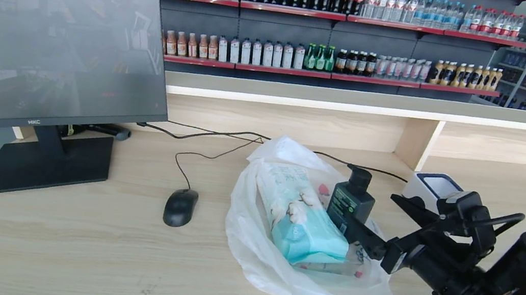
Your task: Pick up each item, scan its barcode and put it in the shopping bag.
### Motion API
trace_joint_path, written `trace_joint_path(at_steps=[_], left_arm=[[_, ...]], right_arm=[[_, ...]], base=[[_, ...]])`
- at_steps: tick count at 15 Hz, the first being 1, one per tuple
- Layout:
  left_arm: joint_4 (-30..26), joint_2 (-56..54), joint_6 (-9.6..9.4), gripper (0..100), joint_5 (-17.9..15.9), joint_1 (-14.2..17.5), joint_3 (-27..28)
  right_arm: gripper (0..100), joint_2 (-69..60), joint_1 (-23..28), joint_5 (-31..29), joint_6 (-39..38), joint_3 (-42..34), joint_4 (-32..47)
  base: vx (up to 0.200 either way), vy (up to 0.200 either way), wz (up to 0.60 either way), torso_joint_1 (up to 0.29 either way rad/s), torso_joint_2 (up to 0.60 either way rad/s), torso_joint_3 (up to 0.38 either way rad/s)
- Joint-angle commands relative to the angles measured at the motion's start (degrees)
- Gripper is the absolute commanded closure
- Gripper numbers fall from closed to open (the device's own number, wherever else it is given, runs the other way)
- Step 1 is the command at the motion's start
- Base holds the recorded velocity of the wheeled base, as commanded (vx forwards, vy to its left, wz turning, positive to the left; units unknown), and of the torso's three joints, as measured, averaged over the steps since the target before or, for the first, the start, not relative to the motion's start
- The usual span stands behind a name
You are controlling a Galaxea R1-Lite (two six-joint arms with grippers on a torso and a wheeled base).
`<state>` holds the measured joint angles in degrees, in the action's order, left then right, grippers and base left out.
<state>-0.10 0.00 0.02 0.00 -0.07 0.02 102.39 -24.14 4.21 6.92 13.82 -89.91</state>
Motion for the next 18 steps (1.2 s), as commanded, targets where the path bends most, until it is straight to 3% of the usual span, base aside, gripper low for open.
trace_joint_path(at_steps=[1,4,12,15,18], left_arm=[[0.01,0.00,-0.02,100,-0.09,-0.01,0.06],[0.01,0.00,0.24,100,0.00,-0.01,0.06],[0.01,0.00,0.77,100,0.00,0.07,0.06],[-0.08,0.00,0.85,100,0.09,0.07,0.06],[0.01,0.00,0.85,100,0.00,0.07,0.06]], right_arm=[[0,-1.31,-1.00,0.01,0.02,0.24,-0.09],[0,-1.84,-0.03,0.01,0.02,2.00,-0.09],[0,-3.78,2.43,0.01,-0.24,-1.08,-0.09],[0,-4.21,2.43,0.01,-0.24,-1.17,-0.09],[0,-4.21,2.52,0.01,-0.16,-1.61,-0.09]], base=[[0.000,0.000,0.00,0.000,0.00,0.000],[0.000,0.000,0.00,0.000,0.00,0.000],[-0.200,0.000,0.00,0.002,0.00,0.000],[0.000,0.000,0.00,0.000,0.00,0.000],[0.000,-0.200,0.00,0.009,0.00,0.002]])
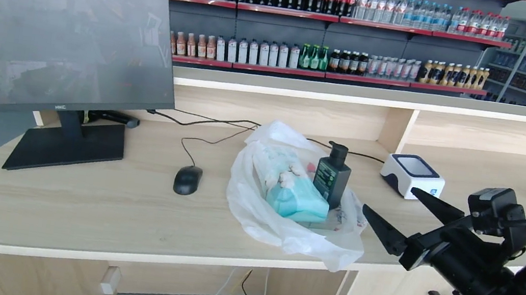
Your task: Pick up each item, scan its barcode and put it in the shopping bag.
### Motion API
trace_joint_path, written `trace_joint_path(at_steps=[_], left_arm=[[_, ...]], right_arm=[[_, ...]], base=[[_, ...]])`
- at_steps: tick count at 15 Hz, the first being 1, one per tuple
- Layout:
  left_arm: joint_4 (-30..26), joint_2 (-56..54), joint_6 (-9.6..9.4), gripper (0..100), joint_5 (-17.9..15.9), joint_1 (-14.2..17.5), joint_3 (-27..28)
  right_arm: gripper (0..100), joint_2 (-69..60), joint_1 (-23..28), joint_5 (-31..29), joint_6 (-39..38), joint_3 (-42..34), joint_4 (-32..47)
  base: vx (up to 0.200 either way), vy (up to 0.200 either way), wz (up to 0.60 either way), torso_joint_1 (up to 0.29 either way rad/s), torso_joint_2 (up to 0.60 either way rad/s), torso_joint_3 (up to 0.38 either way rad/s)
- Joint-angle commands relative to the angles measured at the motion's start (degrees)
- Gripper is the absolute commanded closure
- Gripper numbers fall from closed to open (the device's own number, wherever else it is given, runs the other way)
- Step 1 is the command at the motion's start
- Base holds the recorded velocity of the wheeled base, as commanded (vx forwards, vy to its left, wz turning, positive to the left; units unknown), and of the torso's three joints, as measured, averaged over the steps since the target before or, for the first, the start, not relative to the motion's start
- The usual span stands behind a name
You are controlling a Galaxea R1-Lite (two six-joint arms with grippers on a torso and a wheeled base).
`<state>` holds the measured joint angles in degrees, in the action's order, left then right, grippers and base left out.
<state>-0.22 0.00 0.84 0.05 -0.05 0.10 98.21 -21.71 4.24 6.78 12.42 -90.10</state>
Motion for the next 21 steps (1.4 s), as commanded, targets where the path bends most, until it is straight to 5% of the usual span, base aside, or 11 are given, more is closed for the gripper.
trace_joint_path(at_steps=[1,21], left_arm=[[0.04,0.00,0.04,100,0.04,0.05,-0.01],[0.04,0.00,0.57,100,0.04,0.05,-0.01]], right_arm=[[0,-0.03,0.27,-0.02,0.08,-0.21,0.10],[0,1.55,2.20,-0.02,0.52,0.76,0.10]], base=[[0.000,-0.200,0.00,0.012,0.00,-0.002],[0.000,-0.200,0.00,0.001,0.00,0.000]])
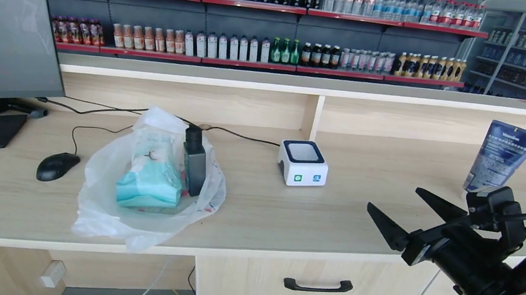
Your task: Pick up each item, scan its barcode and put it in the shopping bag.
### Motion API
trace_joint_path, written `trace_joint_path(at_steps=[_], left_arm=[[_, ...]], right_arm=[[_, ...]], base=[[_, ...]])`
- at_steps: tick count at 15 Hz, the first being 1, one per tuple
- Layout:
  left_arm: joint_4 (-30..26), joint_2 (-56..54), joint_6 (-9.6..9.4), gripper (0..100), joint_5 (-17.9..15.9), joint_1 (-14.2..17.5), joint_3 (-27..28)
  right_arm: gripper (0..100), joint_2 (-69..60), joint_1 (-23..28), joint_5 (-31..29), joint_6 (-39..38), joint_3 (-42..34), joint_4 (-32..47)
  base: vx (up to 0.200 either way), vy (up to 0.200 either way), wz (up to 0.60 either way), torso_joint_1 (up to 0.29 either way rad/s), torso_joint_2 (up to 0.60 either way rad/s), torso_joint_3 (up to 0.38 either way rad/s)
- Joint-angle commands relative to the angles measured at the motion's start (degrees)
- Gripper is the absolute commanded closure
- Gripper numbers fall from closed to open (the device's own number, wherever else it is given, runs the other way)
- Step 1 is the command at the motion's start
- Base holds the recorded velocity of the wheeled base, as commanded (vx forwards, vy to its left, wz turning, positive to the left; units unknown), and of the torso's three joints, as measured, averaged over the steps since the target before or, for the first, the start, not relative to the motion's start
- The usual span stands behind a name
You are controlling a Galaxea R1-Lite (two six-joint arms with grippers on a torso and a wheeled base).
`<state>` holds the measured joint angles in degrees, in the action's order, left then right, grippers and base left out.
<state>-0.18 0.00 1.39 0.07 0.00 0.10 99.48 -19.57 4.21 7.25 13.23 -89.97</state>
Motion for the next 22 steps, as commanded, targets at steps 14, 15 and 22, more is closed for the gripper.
trace_joint_path(at_steps=[14,15,22], left_arm=[[0.01,0.00,0.02,100,0.01,0.00,-0.01],[0.01,0.00,0.02,100,0.01,0.00,0.08],[0.09,0.00,-0.25,100,0.01,0.00,-0.01]], right_arm=[[0,-0.16,0.05,0.01,0.22,-0.75,-0.03],[0,-0.16,0.05,0.01,0.22,-0.75,-0.03],[0,-0.07,0.23,0.01,0.22,-0.75,-0.03]], base=[[0.000,-0.200,0.00,0.003,0.00,0.002],[0.000,-0.200,0.00,-0.002,0.00,0.002],[0.000,-0.086,0.00,0.001,0.00,0.001]])
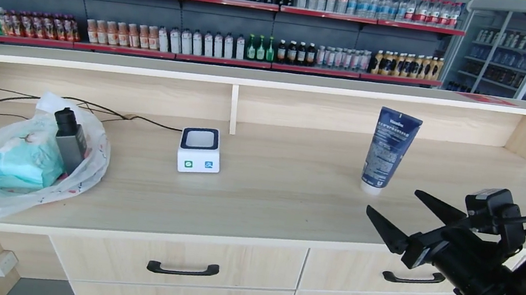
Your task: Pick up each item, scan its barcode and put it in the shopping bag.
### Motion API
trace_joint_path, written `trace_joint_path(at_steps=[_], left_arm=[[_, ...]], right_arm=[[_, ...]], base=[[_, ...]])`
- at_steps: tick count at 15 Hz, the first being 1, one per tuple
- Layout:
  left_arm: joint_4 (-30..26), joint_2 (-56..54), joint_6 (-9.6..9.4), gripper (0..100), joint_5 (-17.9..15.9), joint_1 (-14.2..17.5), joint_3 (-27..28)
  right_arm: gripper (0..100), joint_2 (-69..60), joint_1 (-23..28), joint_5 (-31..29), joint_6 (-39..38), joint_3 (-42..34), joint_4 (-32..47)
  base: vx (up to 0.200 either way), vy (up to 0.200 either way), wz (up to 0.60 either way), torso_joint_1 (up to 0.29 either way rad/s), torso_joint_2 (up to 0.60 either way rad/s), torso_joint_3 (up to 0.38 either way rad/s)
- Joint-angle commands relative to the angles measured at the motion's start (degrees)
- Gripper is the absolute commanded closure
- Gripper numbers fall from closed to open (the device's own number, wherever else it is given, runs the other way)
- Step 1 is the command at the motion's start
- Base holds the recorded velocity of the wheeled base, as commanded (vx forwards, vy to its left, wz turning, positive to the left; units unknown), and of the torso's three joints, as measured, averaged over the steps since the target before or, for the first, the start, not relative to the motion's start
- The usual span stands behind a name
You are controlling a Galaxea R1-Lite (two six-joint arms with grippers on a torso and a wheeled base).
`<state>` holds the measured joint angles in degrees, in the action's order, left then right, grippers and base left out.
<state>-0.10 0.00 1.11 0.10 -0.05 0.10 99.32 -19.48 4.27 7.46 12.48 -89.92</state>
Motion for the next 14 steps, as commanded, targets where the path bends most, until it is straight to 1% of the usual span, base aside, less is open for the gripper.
trace_joint_path(at_steps=[1,6,8,10,11,14], left_arm=[[0.01,0.00,0.03,100,-0.01,0.05,-0.01],[0.01,0.00,0.03,100,-0.01,0.05,-0.01],[0.01,0.00,0.03,100,-0.01,0.05,-0.01],[0.01,0.00,0.03,100,-0.01,0.05,-0.01],[0.01,0.00,0.03,100,-0.01,0.05,-0.01],[0.01,0.00,-0.41,100,-0.10,-0.04,-0.01]], right_arm=[[0,0.09,0.23,-0.05,0.01,0.00,-0.08],[0,0.35,1.81,-0.05,0.01,-0.97,-0.08],[0,0.53,3.13,-0.05,0.01,-0.97,-0.08],[0,2.11,7.00,0.04,0.01,-0.62,-0.08],[0,2.37,8.05,0.04,0.01,-0.44,-0.08],[0,2.90,8.32,0.13,0.01,-0.27,-0.08]], base=[[0.000,0.000,0.00,0.000,0.00,0.000],[0.200,0.000,0.00,-0.001,0.00,0.003],[0.000,0.000,0.00,0.000,0.00,0.000],[0.000,0.000,0.00,0.000,0.00,0.000],[0.000,0.000,0.00,0.000,0.00,0.000],[0.000,0.000,0.00,0.000,0.00,0.000]])
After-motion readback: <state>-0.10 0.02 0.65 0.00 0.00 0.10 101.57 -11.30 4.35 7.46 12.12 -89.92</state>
